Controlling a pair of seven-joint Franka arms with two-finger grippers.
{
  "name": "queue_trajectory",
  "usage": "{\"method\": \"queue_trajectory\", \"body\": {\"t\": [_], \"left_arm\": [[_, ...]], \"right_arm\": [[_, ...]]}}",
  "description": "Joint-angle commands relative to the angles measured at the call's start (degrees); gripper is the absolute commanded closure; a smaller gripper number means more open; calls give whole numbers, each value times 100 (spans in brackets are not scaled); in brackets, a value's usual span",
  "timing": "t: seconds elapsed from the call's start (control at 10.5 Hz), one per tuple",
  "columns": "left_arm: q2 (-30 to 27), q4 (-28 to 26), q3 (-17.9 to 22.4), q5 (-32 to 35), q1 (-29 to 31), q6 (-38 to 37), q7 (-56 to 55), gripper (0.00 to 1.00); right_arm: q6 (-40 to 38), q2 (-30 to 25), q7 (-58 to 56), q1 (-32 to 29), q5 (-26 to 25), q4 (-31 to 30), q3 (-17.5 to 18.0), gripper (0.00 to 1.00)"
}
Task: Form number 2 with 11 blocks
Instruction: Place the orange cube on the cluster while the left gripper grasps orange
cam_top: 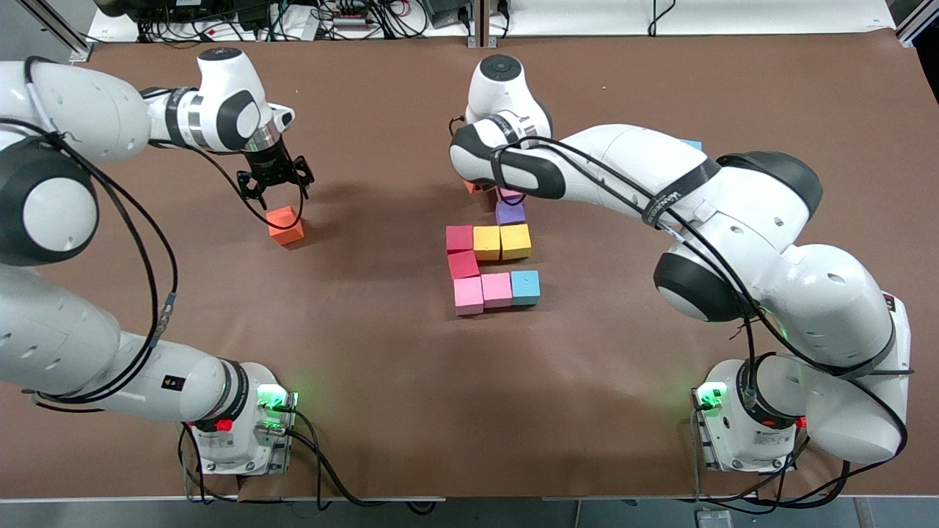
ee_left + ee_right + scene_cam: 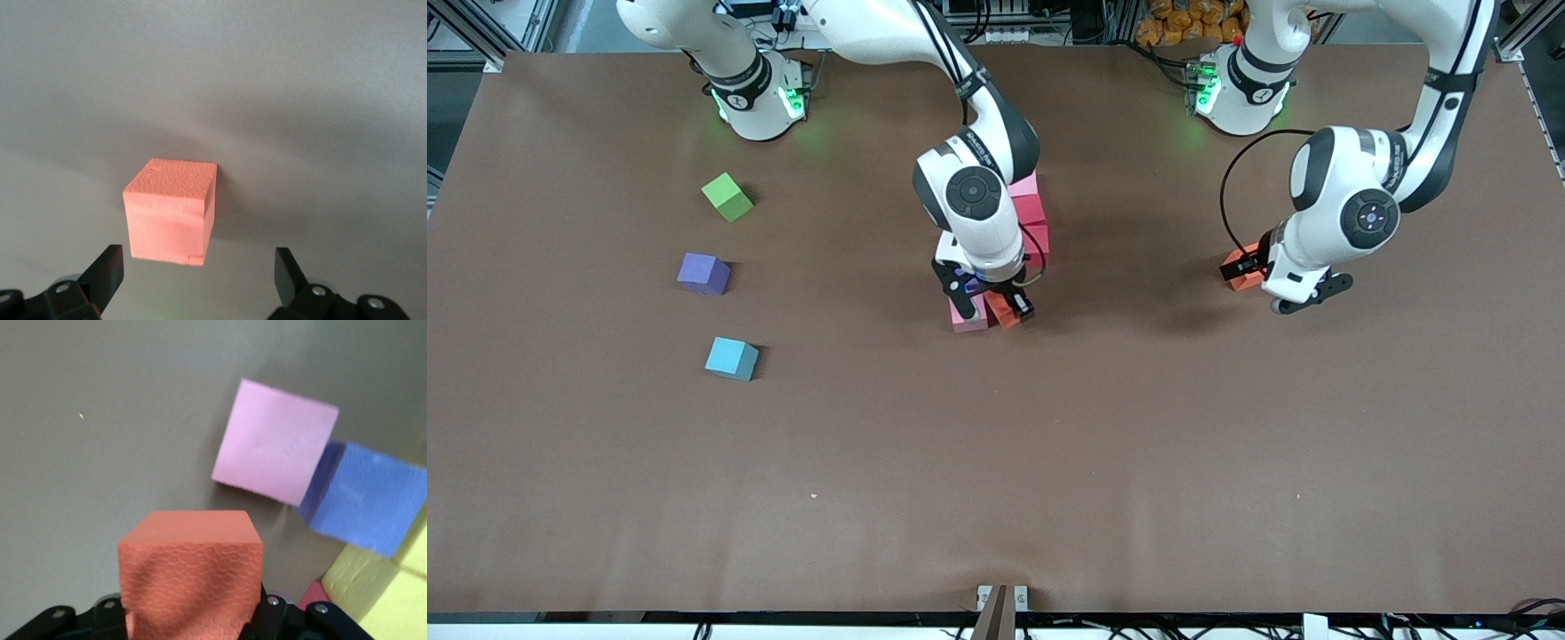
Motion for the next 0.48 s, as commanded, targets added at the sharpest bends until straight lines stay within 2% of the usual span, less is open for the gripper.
{"method": "queue_trajectory", "body": {"t": [0.0,0.1,0.38], "left_arm": [[64,-126,98,113,-2,290,454,0],[108,-275,194,113,16,623,656,0],[117,-338,247,113,16,670,824,0]], "right_arm": [[-19,245,609,-111,100,408,118,86],[-19,254,915,-128,117,452,118,86],[-230,272,1366,-67,100,514,118,86]]}}
